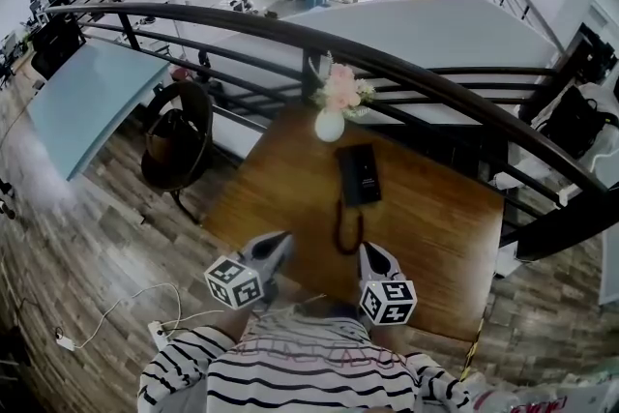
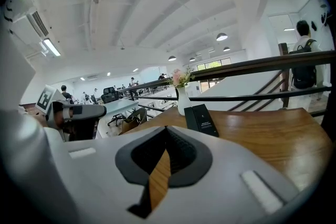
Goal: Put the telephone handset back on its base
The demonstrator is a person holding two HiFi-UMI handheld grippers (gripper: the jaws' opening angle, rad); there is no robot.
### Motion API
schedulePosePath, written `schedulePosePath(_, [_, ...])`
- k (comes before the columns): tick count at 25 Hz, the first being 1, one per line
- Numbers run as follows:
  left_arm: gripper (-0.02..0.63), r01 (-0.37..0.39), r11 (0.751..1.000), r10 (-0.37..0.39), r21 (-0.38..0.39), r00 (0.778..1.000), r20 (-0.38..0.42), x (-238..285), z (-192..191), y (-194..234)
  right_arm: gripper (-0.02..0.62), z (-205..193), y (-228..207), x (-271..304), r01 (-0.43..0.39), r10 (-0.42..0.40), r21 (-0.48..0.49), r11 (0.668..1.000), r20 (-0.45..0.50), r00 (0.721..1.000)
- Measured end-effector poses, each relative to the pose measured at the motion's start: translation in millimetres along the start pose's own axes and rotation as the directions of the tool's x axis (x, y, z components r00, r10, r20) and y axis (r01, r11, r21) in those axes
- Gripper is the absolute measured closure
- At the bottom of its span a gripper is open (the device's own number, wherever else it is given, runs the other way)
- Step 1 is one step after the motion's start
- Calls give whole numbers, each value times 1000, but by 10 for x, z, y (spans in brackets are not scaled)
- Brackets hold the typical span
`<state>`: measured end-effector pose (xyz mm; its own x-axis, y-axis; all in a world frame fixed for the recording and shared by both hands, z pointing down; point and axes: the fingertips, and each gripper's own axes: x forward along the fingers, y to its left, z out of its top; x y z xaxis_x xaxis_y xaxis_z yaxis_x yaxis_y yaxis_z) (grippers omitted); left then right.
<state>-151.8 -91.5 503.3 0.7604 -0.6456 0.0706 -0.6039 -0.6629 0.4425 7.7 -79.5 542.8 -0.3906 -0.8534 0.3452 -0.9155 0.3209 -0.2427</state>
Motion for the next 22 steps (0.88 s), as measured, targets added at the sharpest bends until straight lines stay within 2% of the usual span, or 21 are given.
schedulePosePath(22, [604, -44, 999, 44, 0, 999, 14, -69, -6, 156, 595, 12, 57, 223, -22, 22, -14, 1000, -2, 1000])
